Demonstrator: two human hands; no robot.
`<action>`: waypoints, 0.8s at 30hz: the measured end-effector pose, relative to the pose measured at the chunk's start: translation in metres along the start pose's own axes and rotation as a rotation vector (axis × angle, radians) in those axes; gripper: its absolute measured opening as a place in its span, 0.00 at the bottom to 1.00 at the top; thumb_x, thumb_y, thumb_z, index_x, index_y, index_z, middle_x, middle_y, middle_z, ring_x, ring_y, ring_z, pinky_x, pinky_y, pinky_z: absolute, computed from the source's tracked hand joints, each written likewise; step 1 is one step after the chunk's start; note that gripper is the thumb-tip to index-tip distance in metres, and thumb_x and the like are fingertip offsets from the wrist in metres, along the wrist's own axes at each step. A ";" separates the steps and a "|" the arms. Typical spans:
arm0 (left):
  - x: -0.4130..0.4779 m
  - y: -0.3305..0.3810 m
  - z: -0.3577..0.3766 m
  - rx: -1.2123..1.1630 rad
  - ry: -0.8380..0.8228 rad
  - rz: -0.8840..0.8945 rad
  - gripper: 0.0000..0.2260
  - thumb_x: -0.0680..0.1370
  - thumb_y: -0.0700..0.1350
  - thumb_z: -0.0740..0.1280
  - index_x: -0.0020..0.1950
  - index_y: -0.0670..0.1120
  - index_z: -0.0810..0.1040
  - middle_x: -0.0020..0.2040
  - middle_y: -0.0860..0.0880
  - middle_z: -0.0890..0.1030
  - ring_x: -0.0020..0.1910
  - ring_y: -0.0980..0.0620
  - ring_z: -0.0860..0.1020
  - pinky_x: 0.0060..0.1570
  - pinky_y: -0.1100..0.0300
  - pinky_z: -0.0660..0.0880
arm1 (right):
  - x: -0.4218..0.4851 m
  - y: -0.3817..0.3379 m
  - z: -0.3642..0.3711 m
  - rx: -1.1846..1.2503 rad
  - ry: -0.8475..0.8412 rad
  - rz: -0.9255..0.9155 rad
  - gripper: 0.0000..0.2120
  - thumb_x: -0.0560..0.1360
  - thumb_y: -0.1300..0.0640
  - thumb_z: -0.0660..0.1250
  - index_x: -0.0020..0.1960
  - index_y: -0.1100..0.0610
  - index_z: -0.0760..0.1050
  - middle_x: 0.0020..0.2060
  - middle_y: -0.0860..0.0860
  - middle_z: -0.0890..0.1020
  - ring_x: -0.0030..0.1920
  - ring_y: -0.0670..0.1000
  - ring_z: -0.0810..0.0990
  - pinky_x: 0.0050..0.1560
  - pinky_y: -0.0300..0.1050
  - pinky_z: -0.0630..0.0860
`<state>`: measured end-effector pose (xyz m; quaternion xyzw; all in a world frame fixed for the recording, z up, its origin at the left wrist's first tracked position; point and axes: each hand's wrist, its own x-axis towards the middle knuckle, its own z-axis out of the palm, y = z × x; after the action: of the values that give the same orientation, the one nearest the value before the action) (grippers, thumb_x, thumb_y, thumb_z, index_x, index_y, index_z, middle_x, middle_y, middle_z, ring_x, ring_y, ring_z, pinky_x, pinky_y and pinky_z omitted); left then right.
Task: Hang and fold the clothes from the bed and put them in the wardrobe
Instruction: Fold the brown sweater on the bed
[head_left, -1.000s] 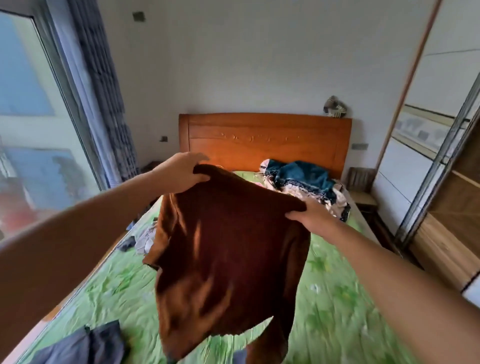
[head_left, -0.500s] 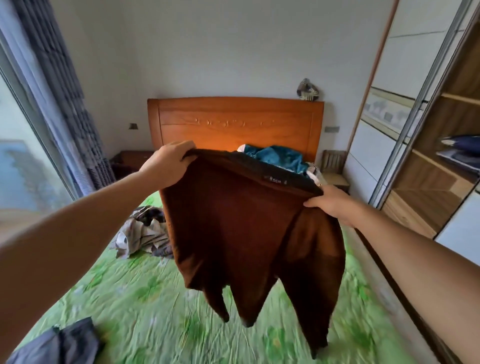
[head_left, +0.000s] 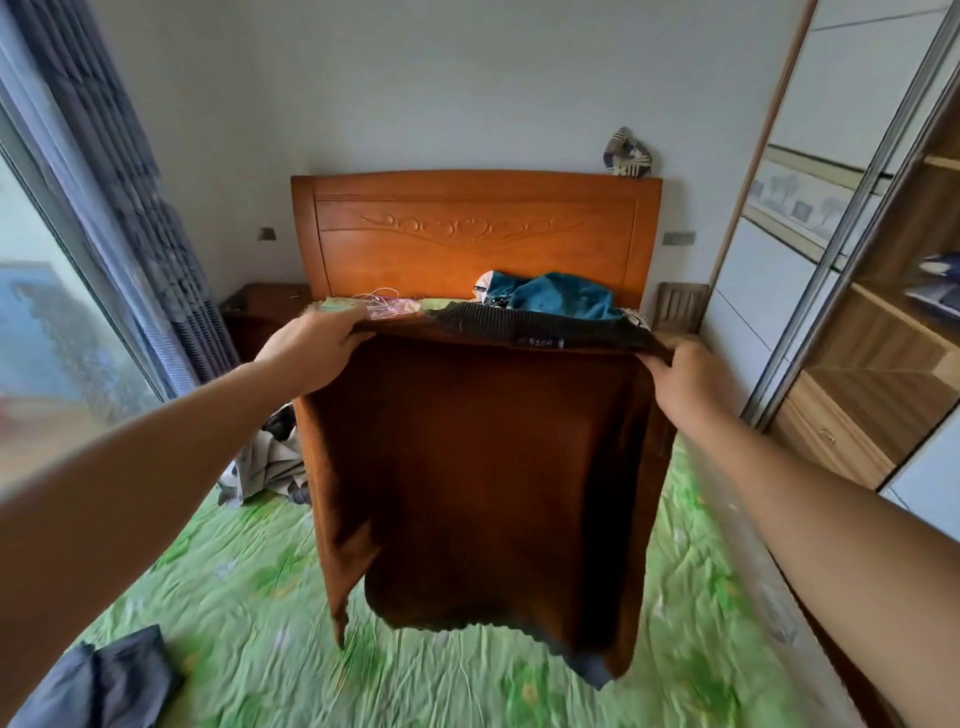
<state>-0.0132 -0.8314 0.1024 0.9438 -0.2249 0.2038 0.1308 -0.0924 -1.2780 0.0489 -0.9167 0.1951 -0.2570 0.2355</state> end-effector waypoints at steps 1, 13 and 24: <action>0.004 -0.002 0.007 -0.013 -0.026 0.000 0.08 0.82 0.53 0.62 0.61 0.58 0.73 0.56 0.47 0.83 0.51 0.41 0.81 0.46 0.53 0.76 | 0.005 0.000 0.006 0.033 0.001 0.014 0.19 0.79 0.40 0.66 0.55 0.56 0.80 0.37 0.50 0.78 0.37 0.55 0.76 0.37 0.47 0.72; 0.083 -0.035 0.105 -0.107 -0.158 -0.322 0.06 0.80 0.39 0.64 0.53 0.44 0.81 0.47 0.46 0.79 0.46 0.45 0.75 0.45 0.57 0.70 | 0.110 0.006 0.062 -0.270 -0.345 -0.239 0.09 0.79 0.62 0.66 0.58 0.60 0.79 0.58 0.62 0.80 0.55 0.62 0.79 0.49 0.48 0.74; 0.187 -0.009 0.050 -0.314 0.117 -0.284 0.08 0.81 0.42 0.61 0.56 0.44 0.78 0.49 0.43 0.80 0.49 0.39 0.78 0.49 0.50 0.75 | 0.174 -0.072 0.004 0.004 0.174 -0.094 0.15 0.86 0.55 0.53 0.68 0.59 0.68 0.59 0.65 0.75 0.57 0.67 0.77 0.55 0.61 0.76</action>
<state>0.1602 -0.9100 0.1399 0.9207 -0.1109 0.2000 0.3164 0.0648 -1.3014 0.1501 -0.8987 0.1711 -0.3467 0.2073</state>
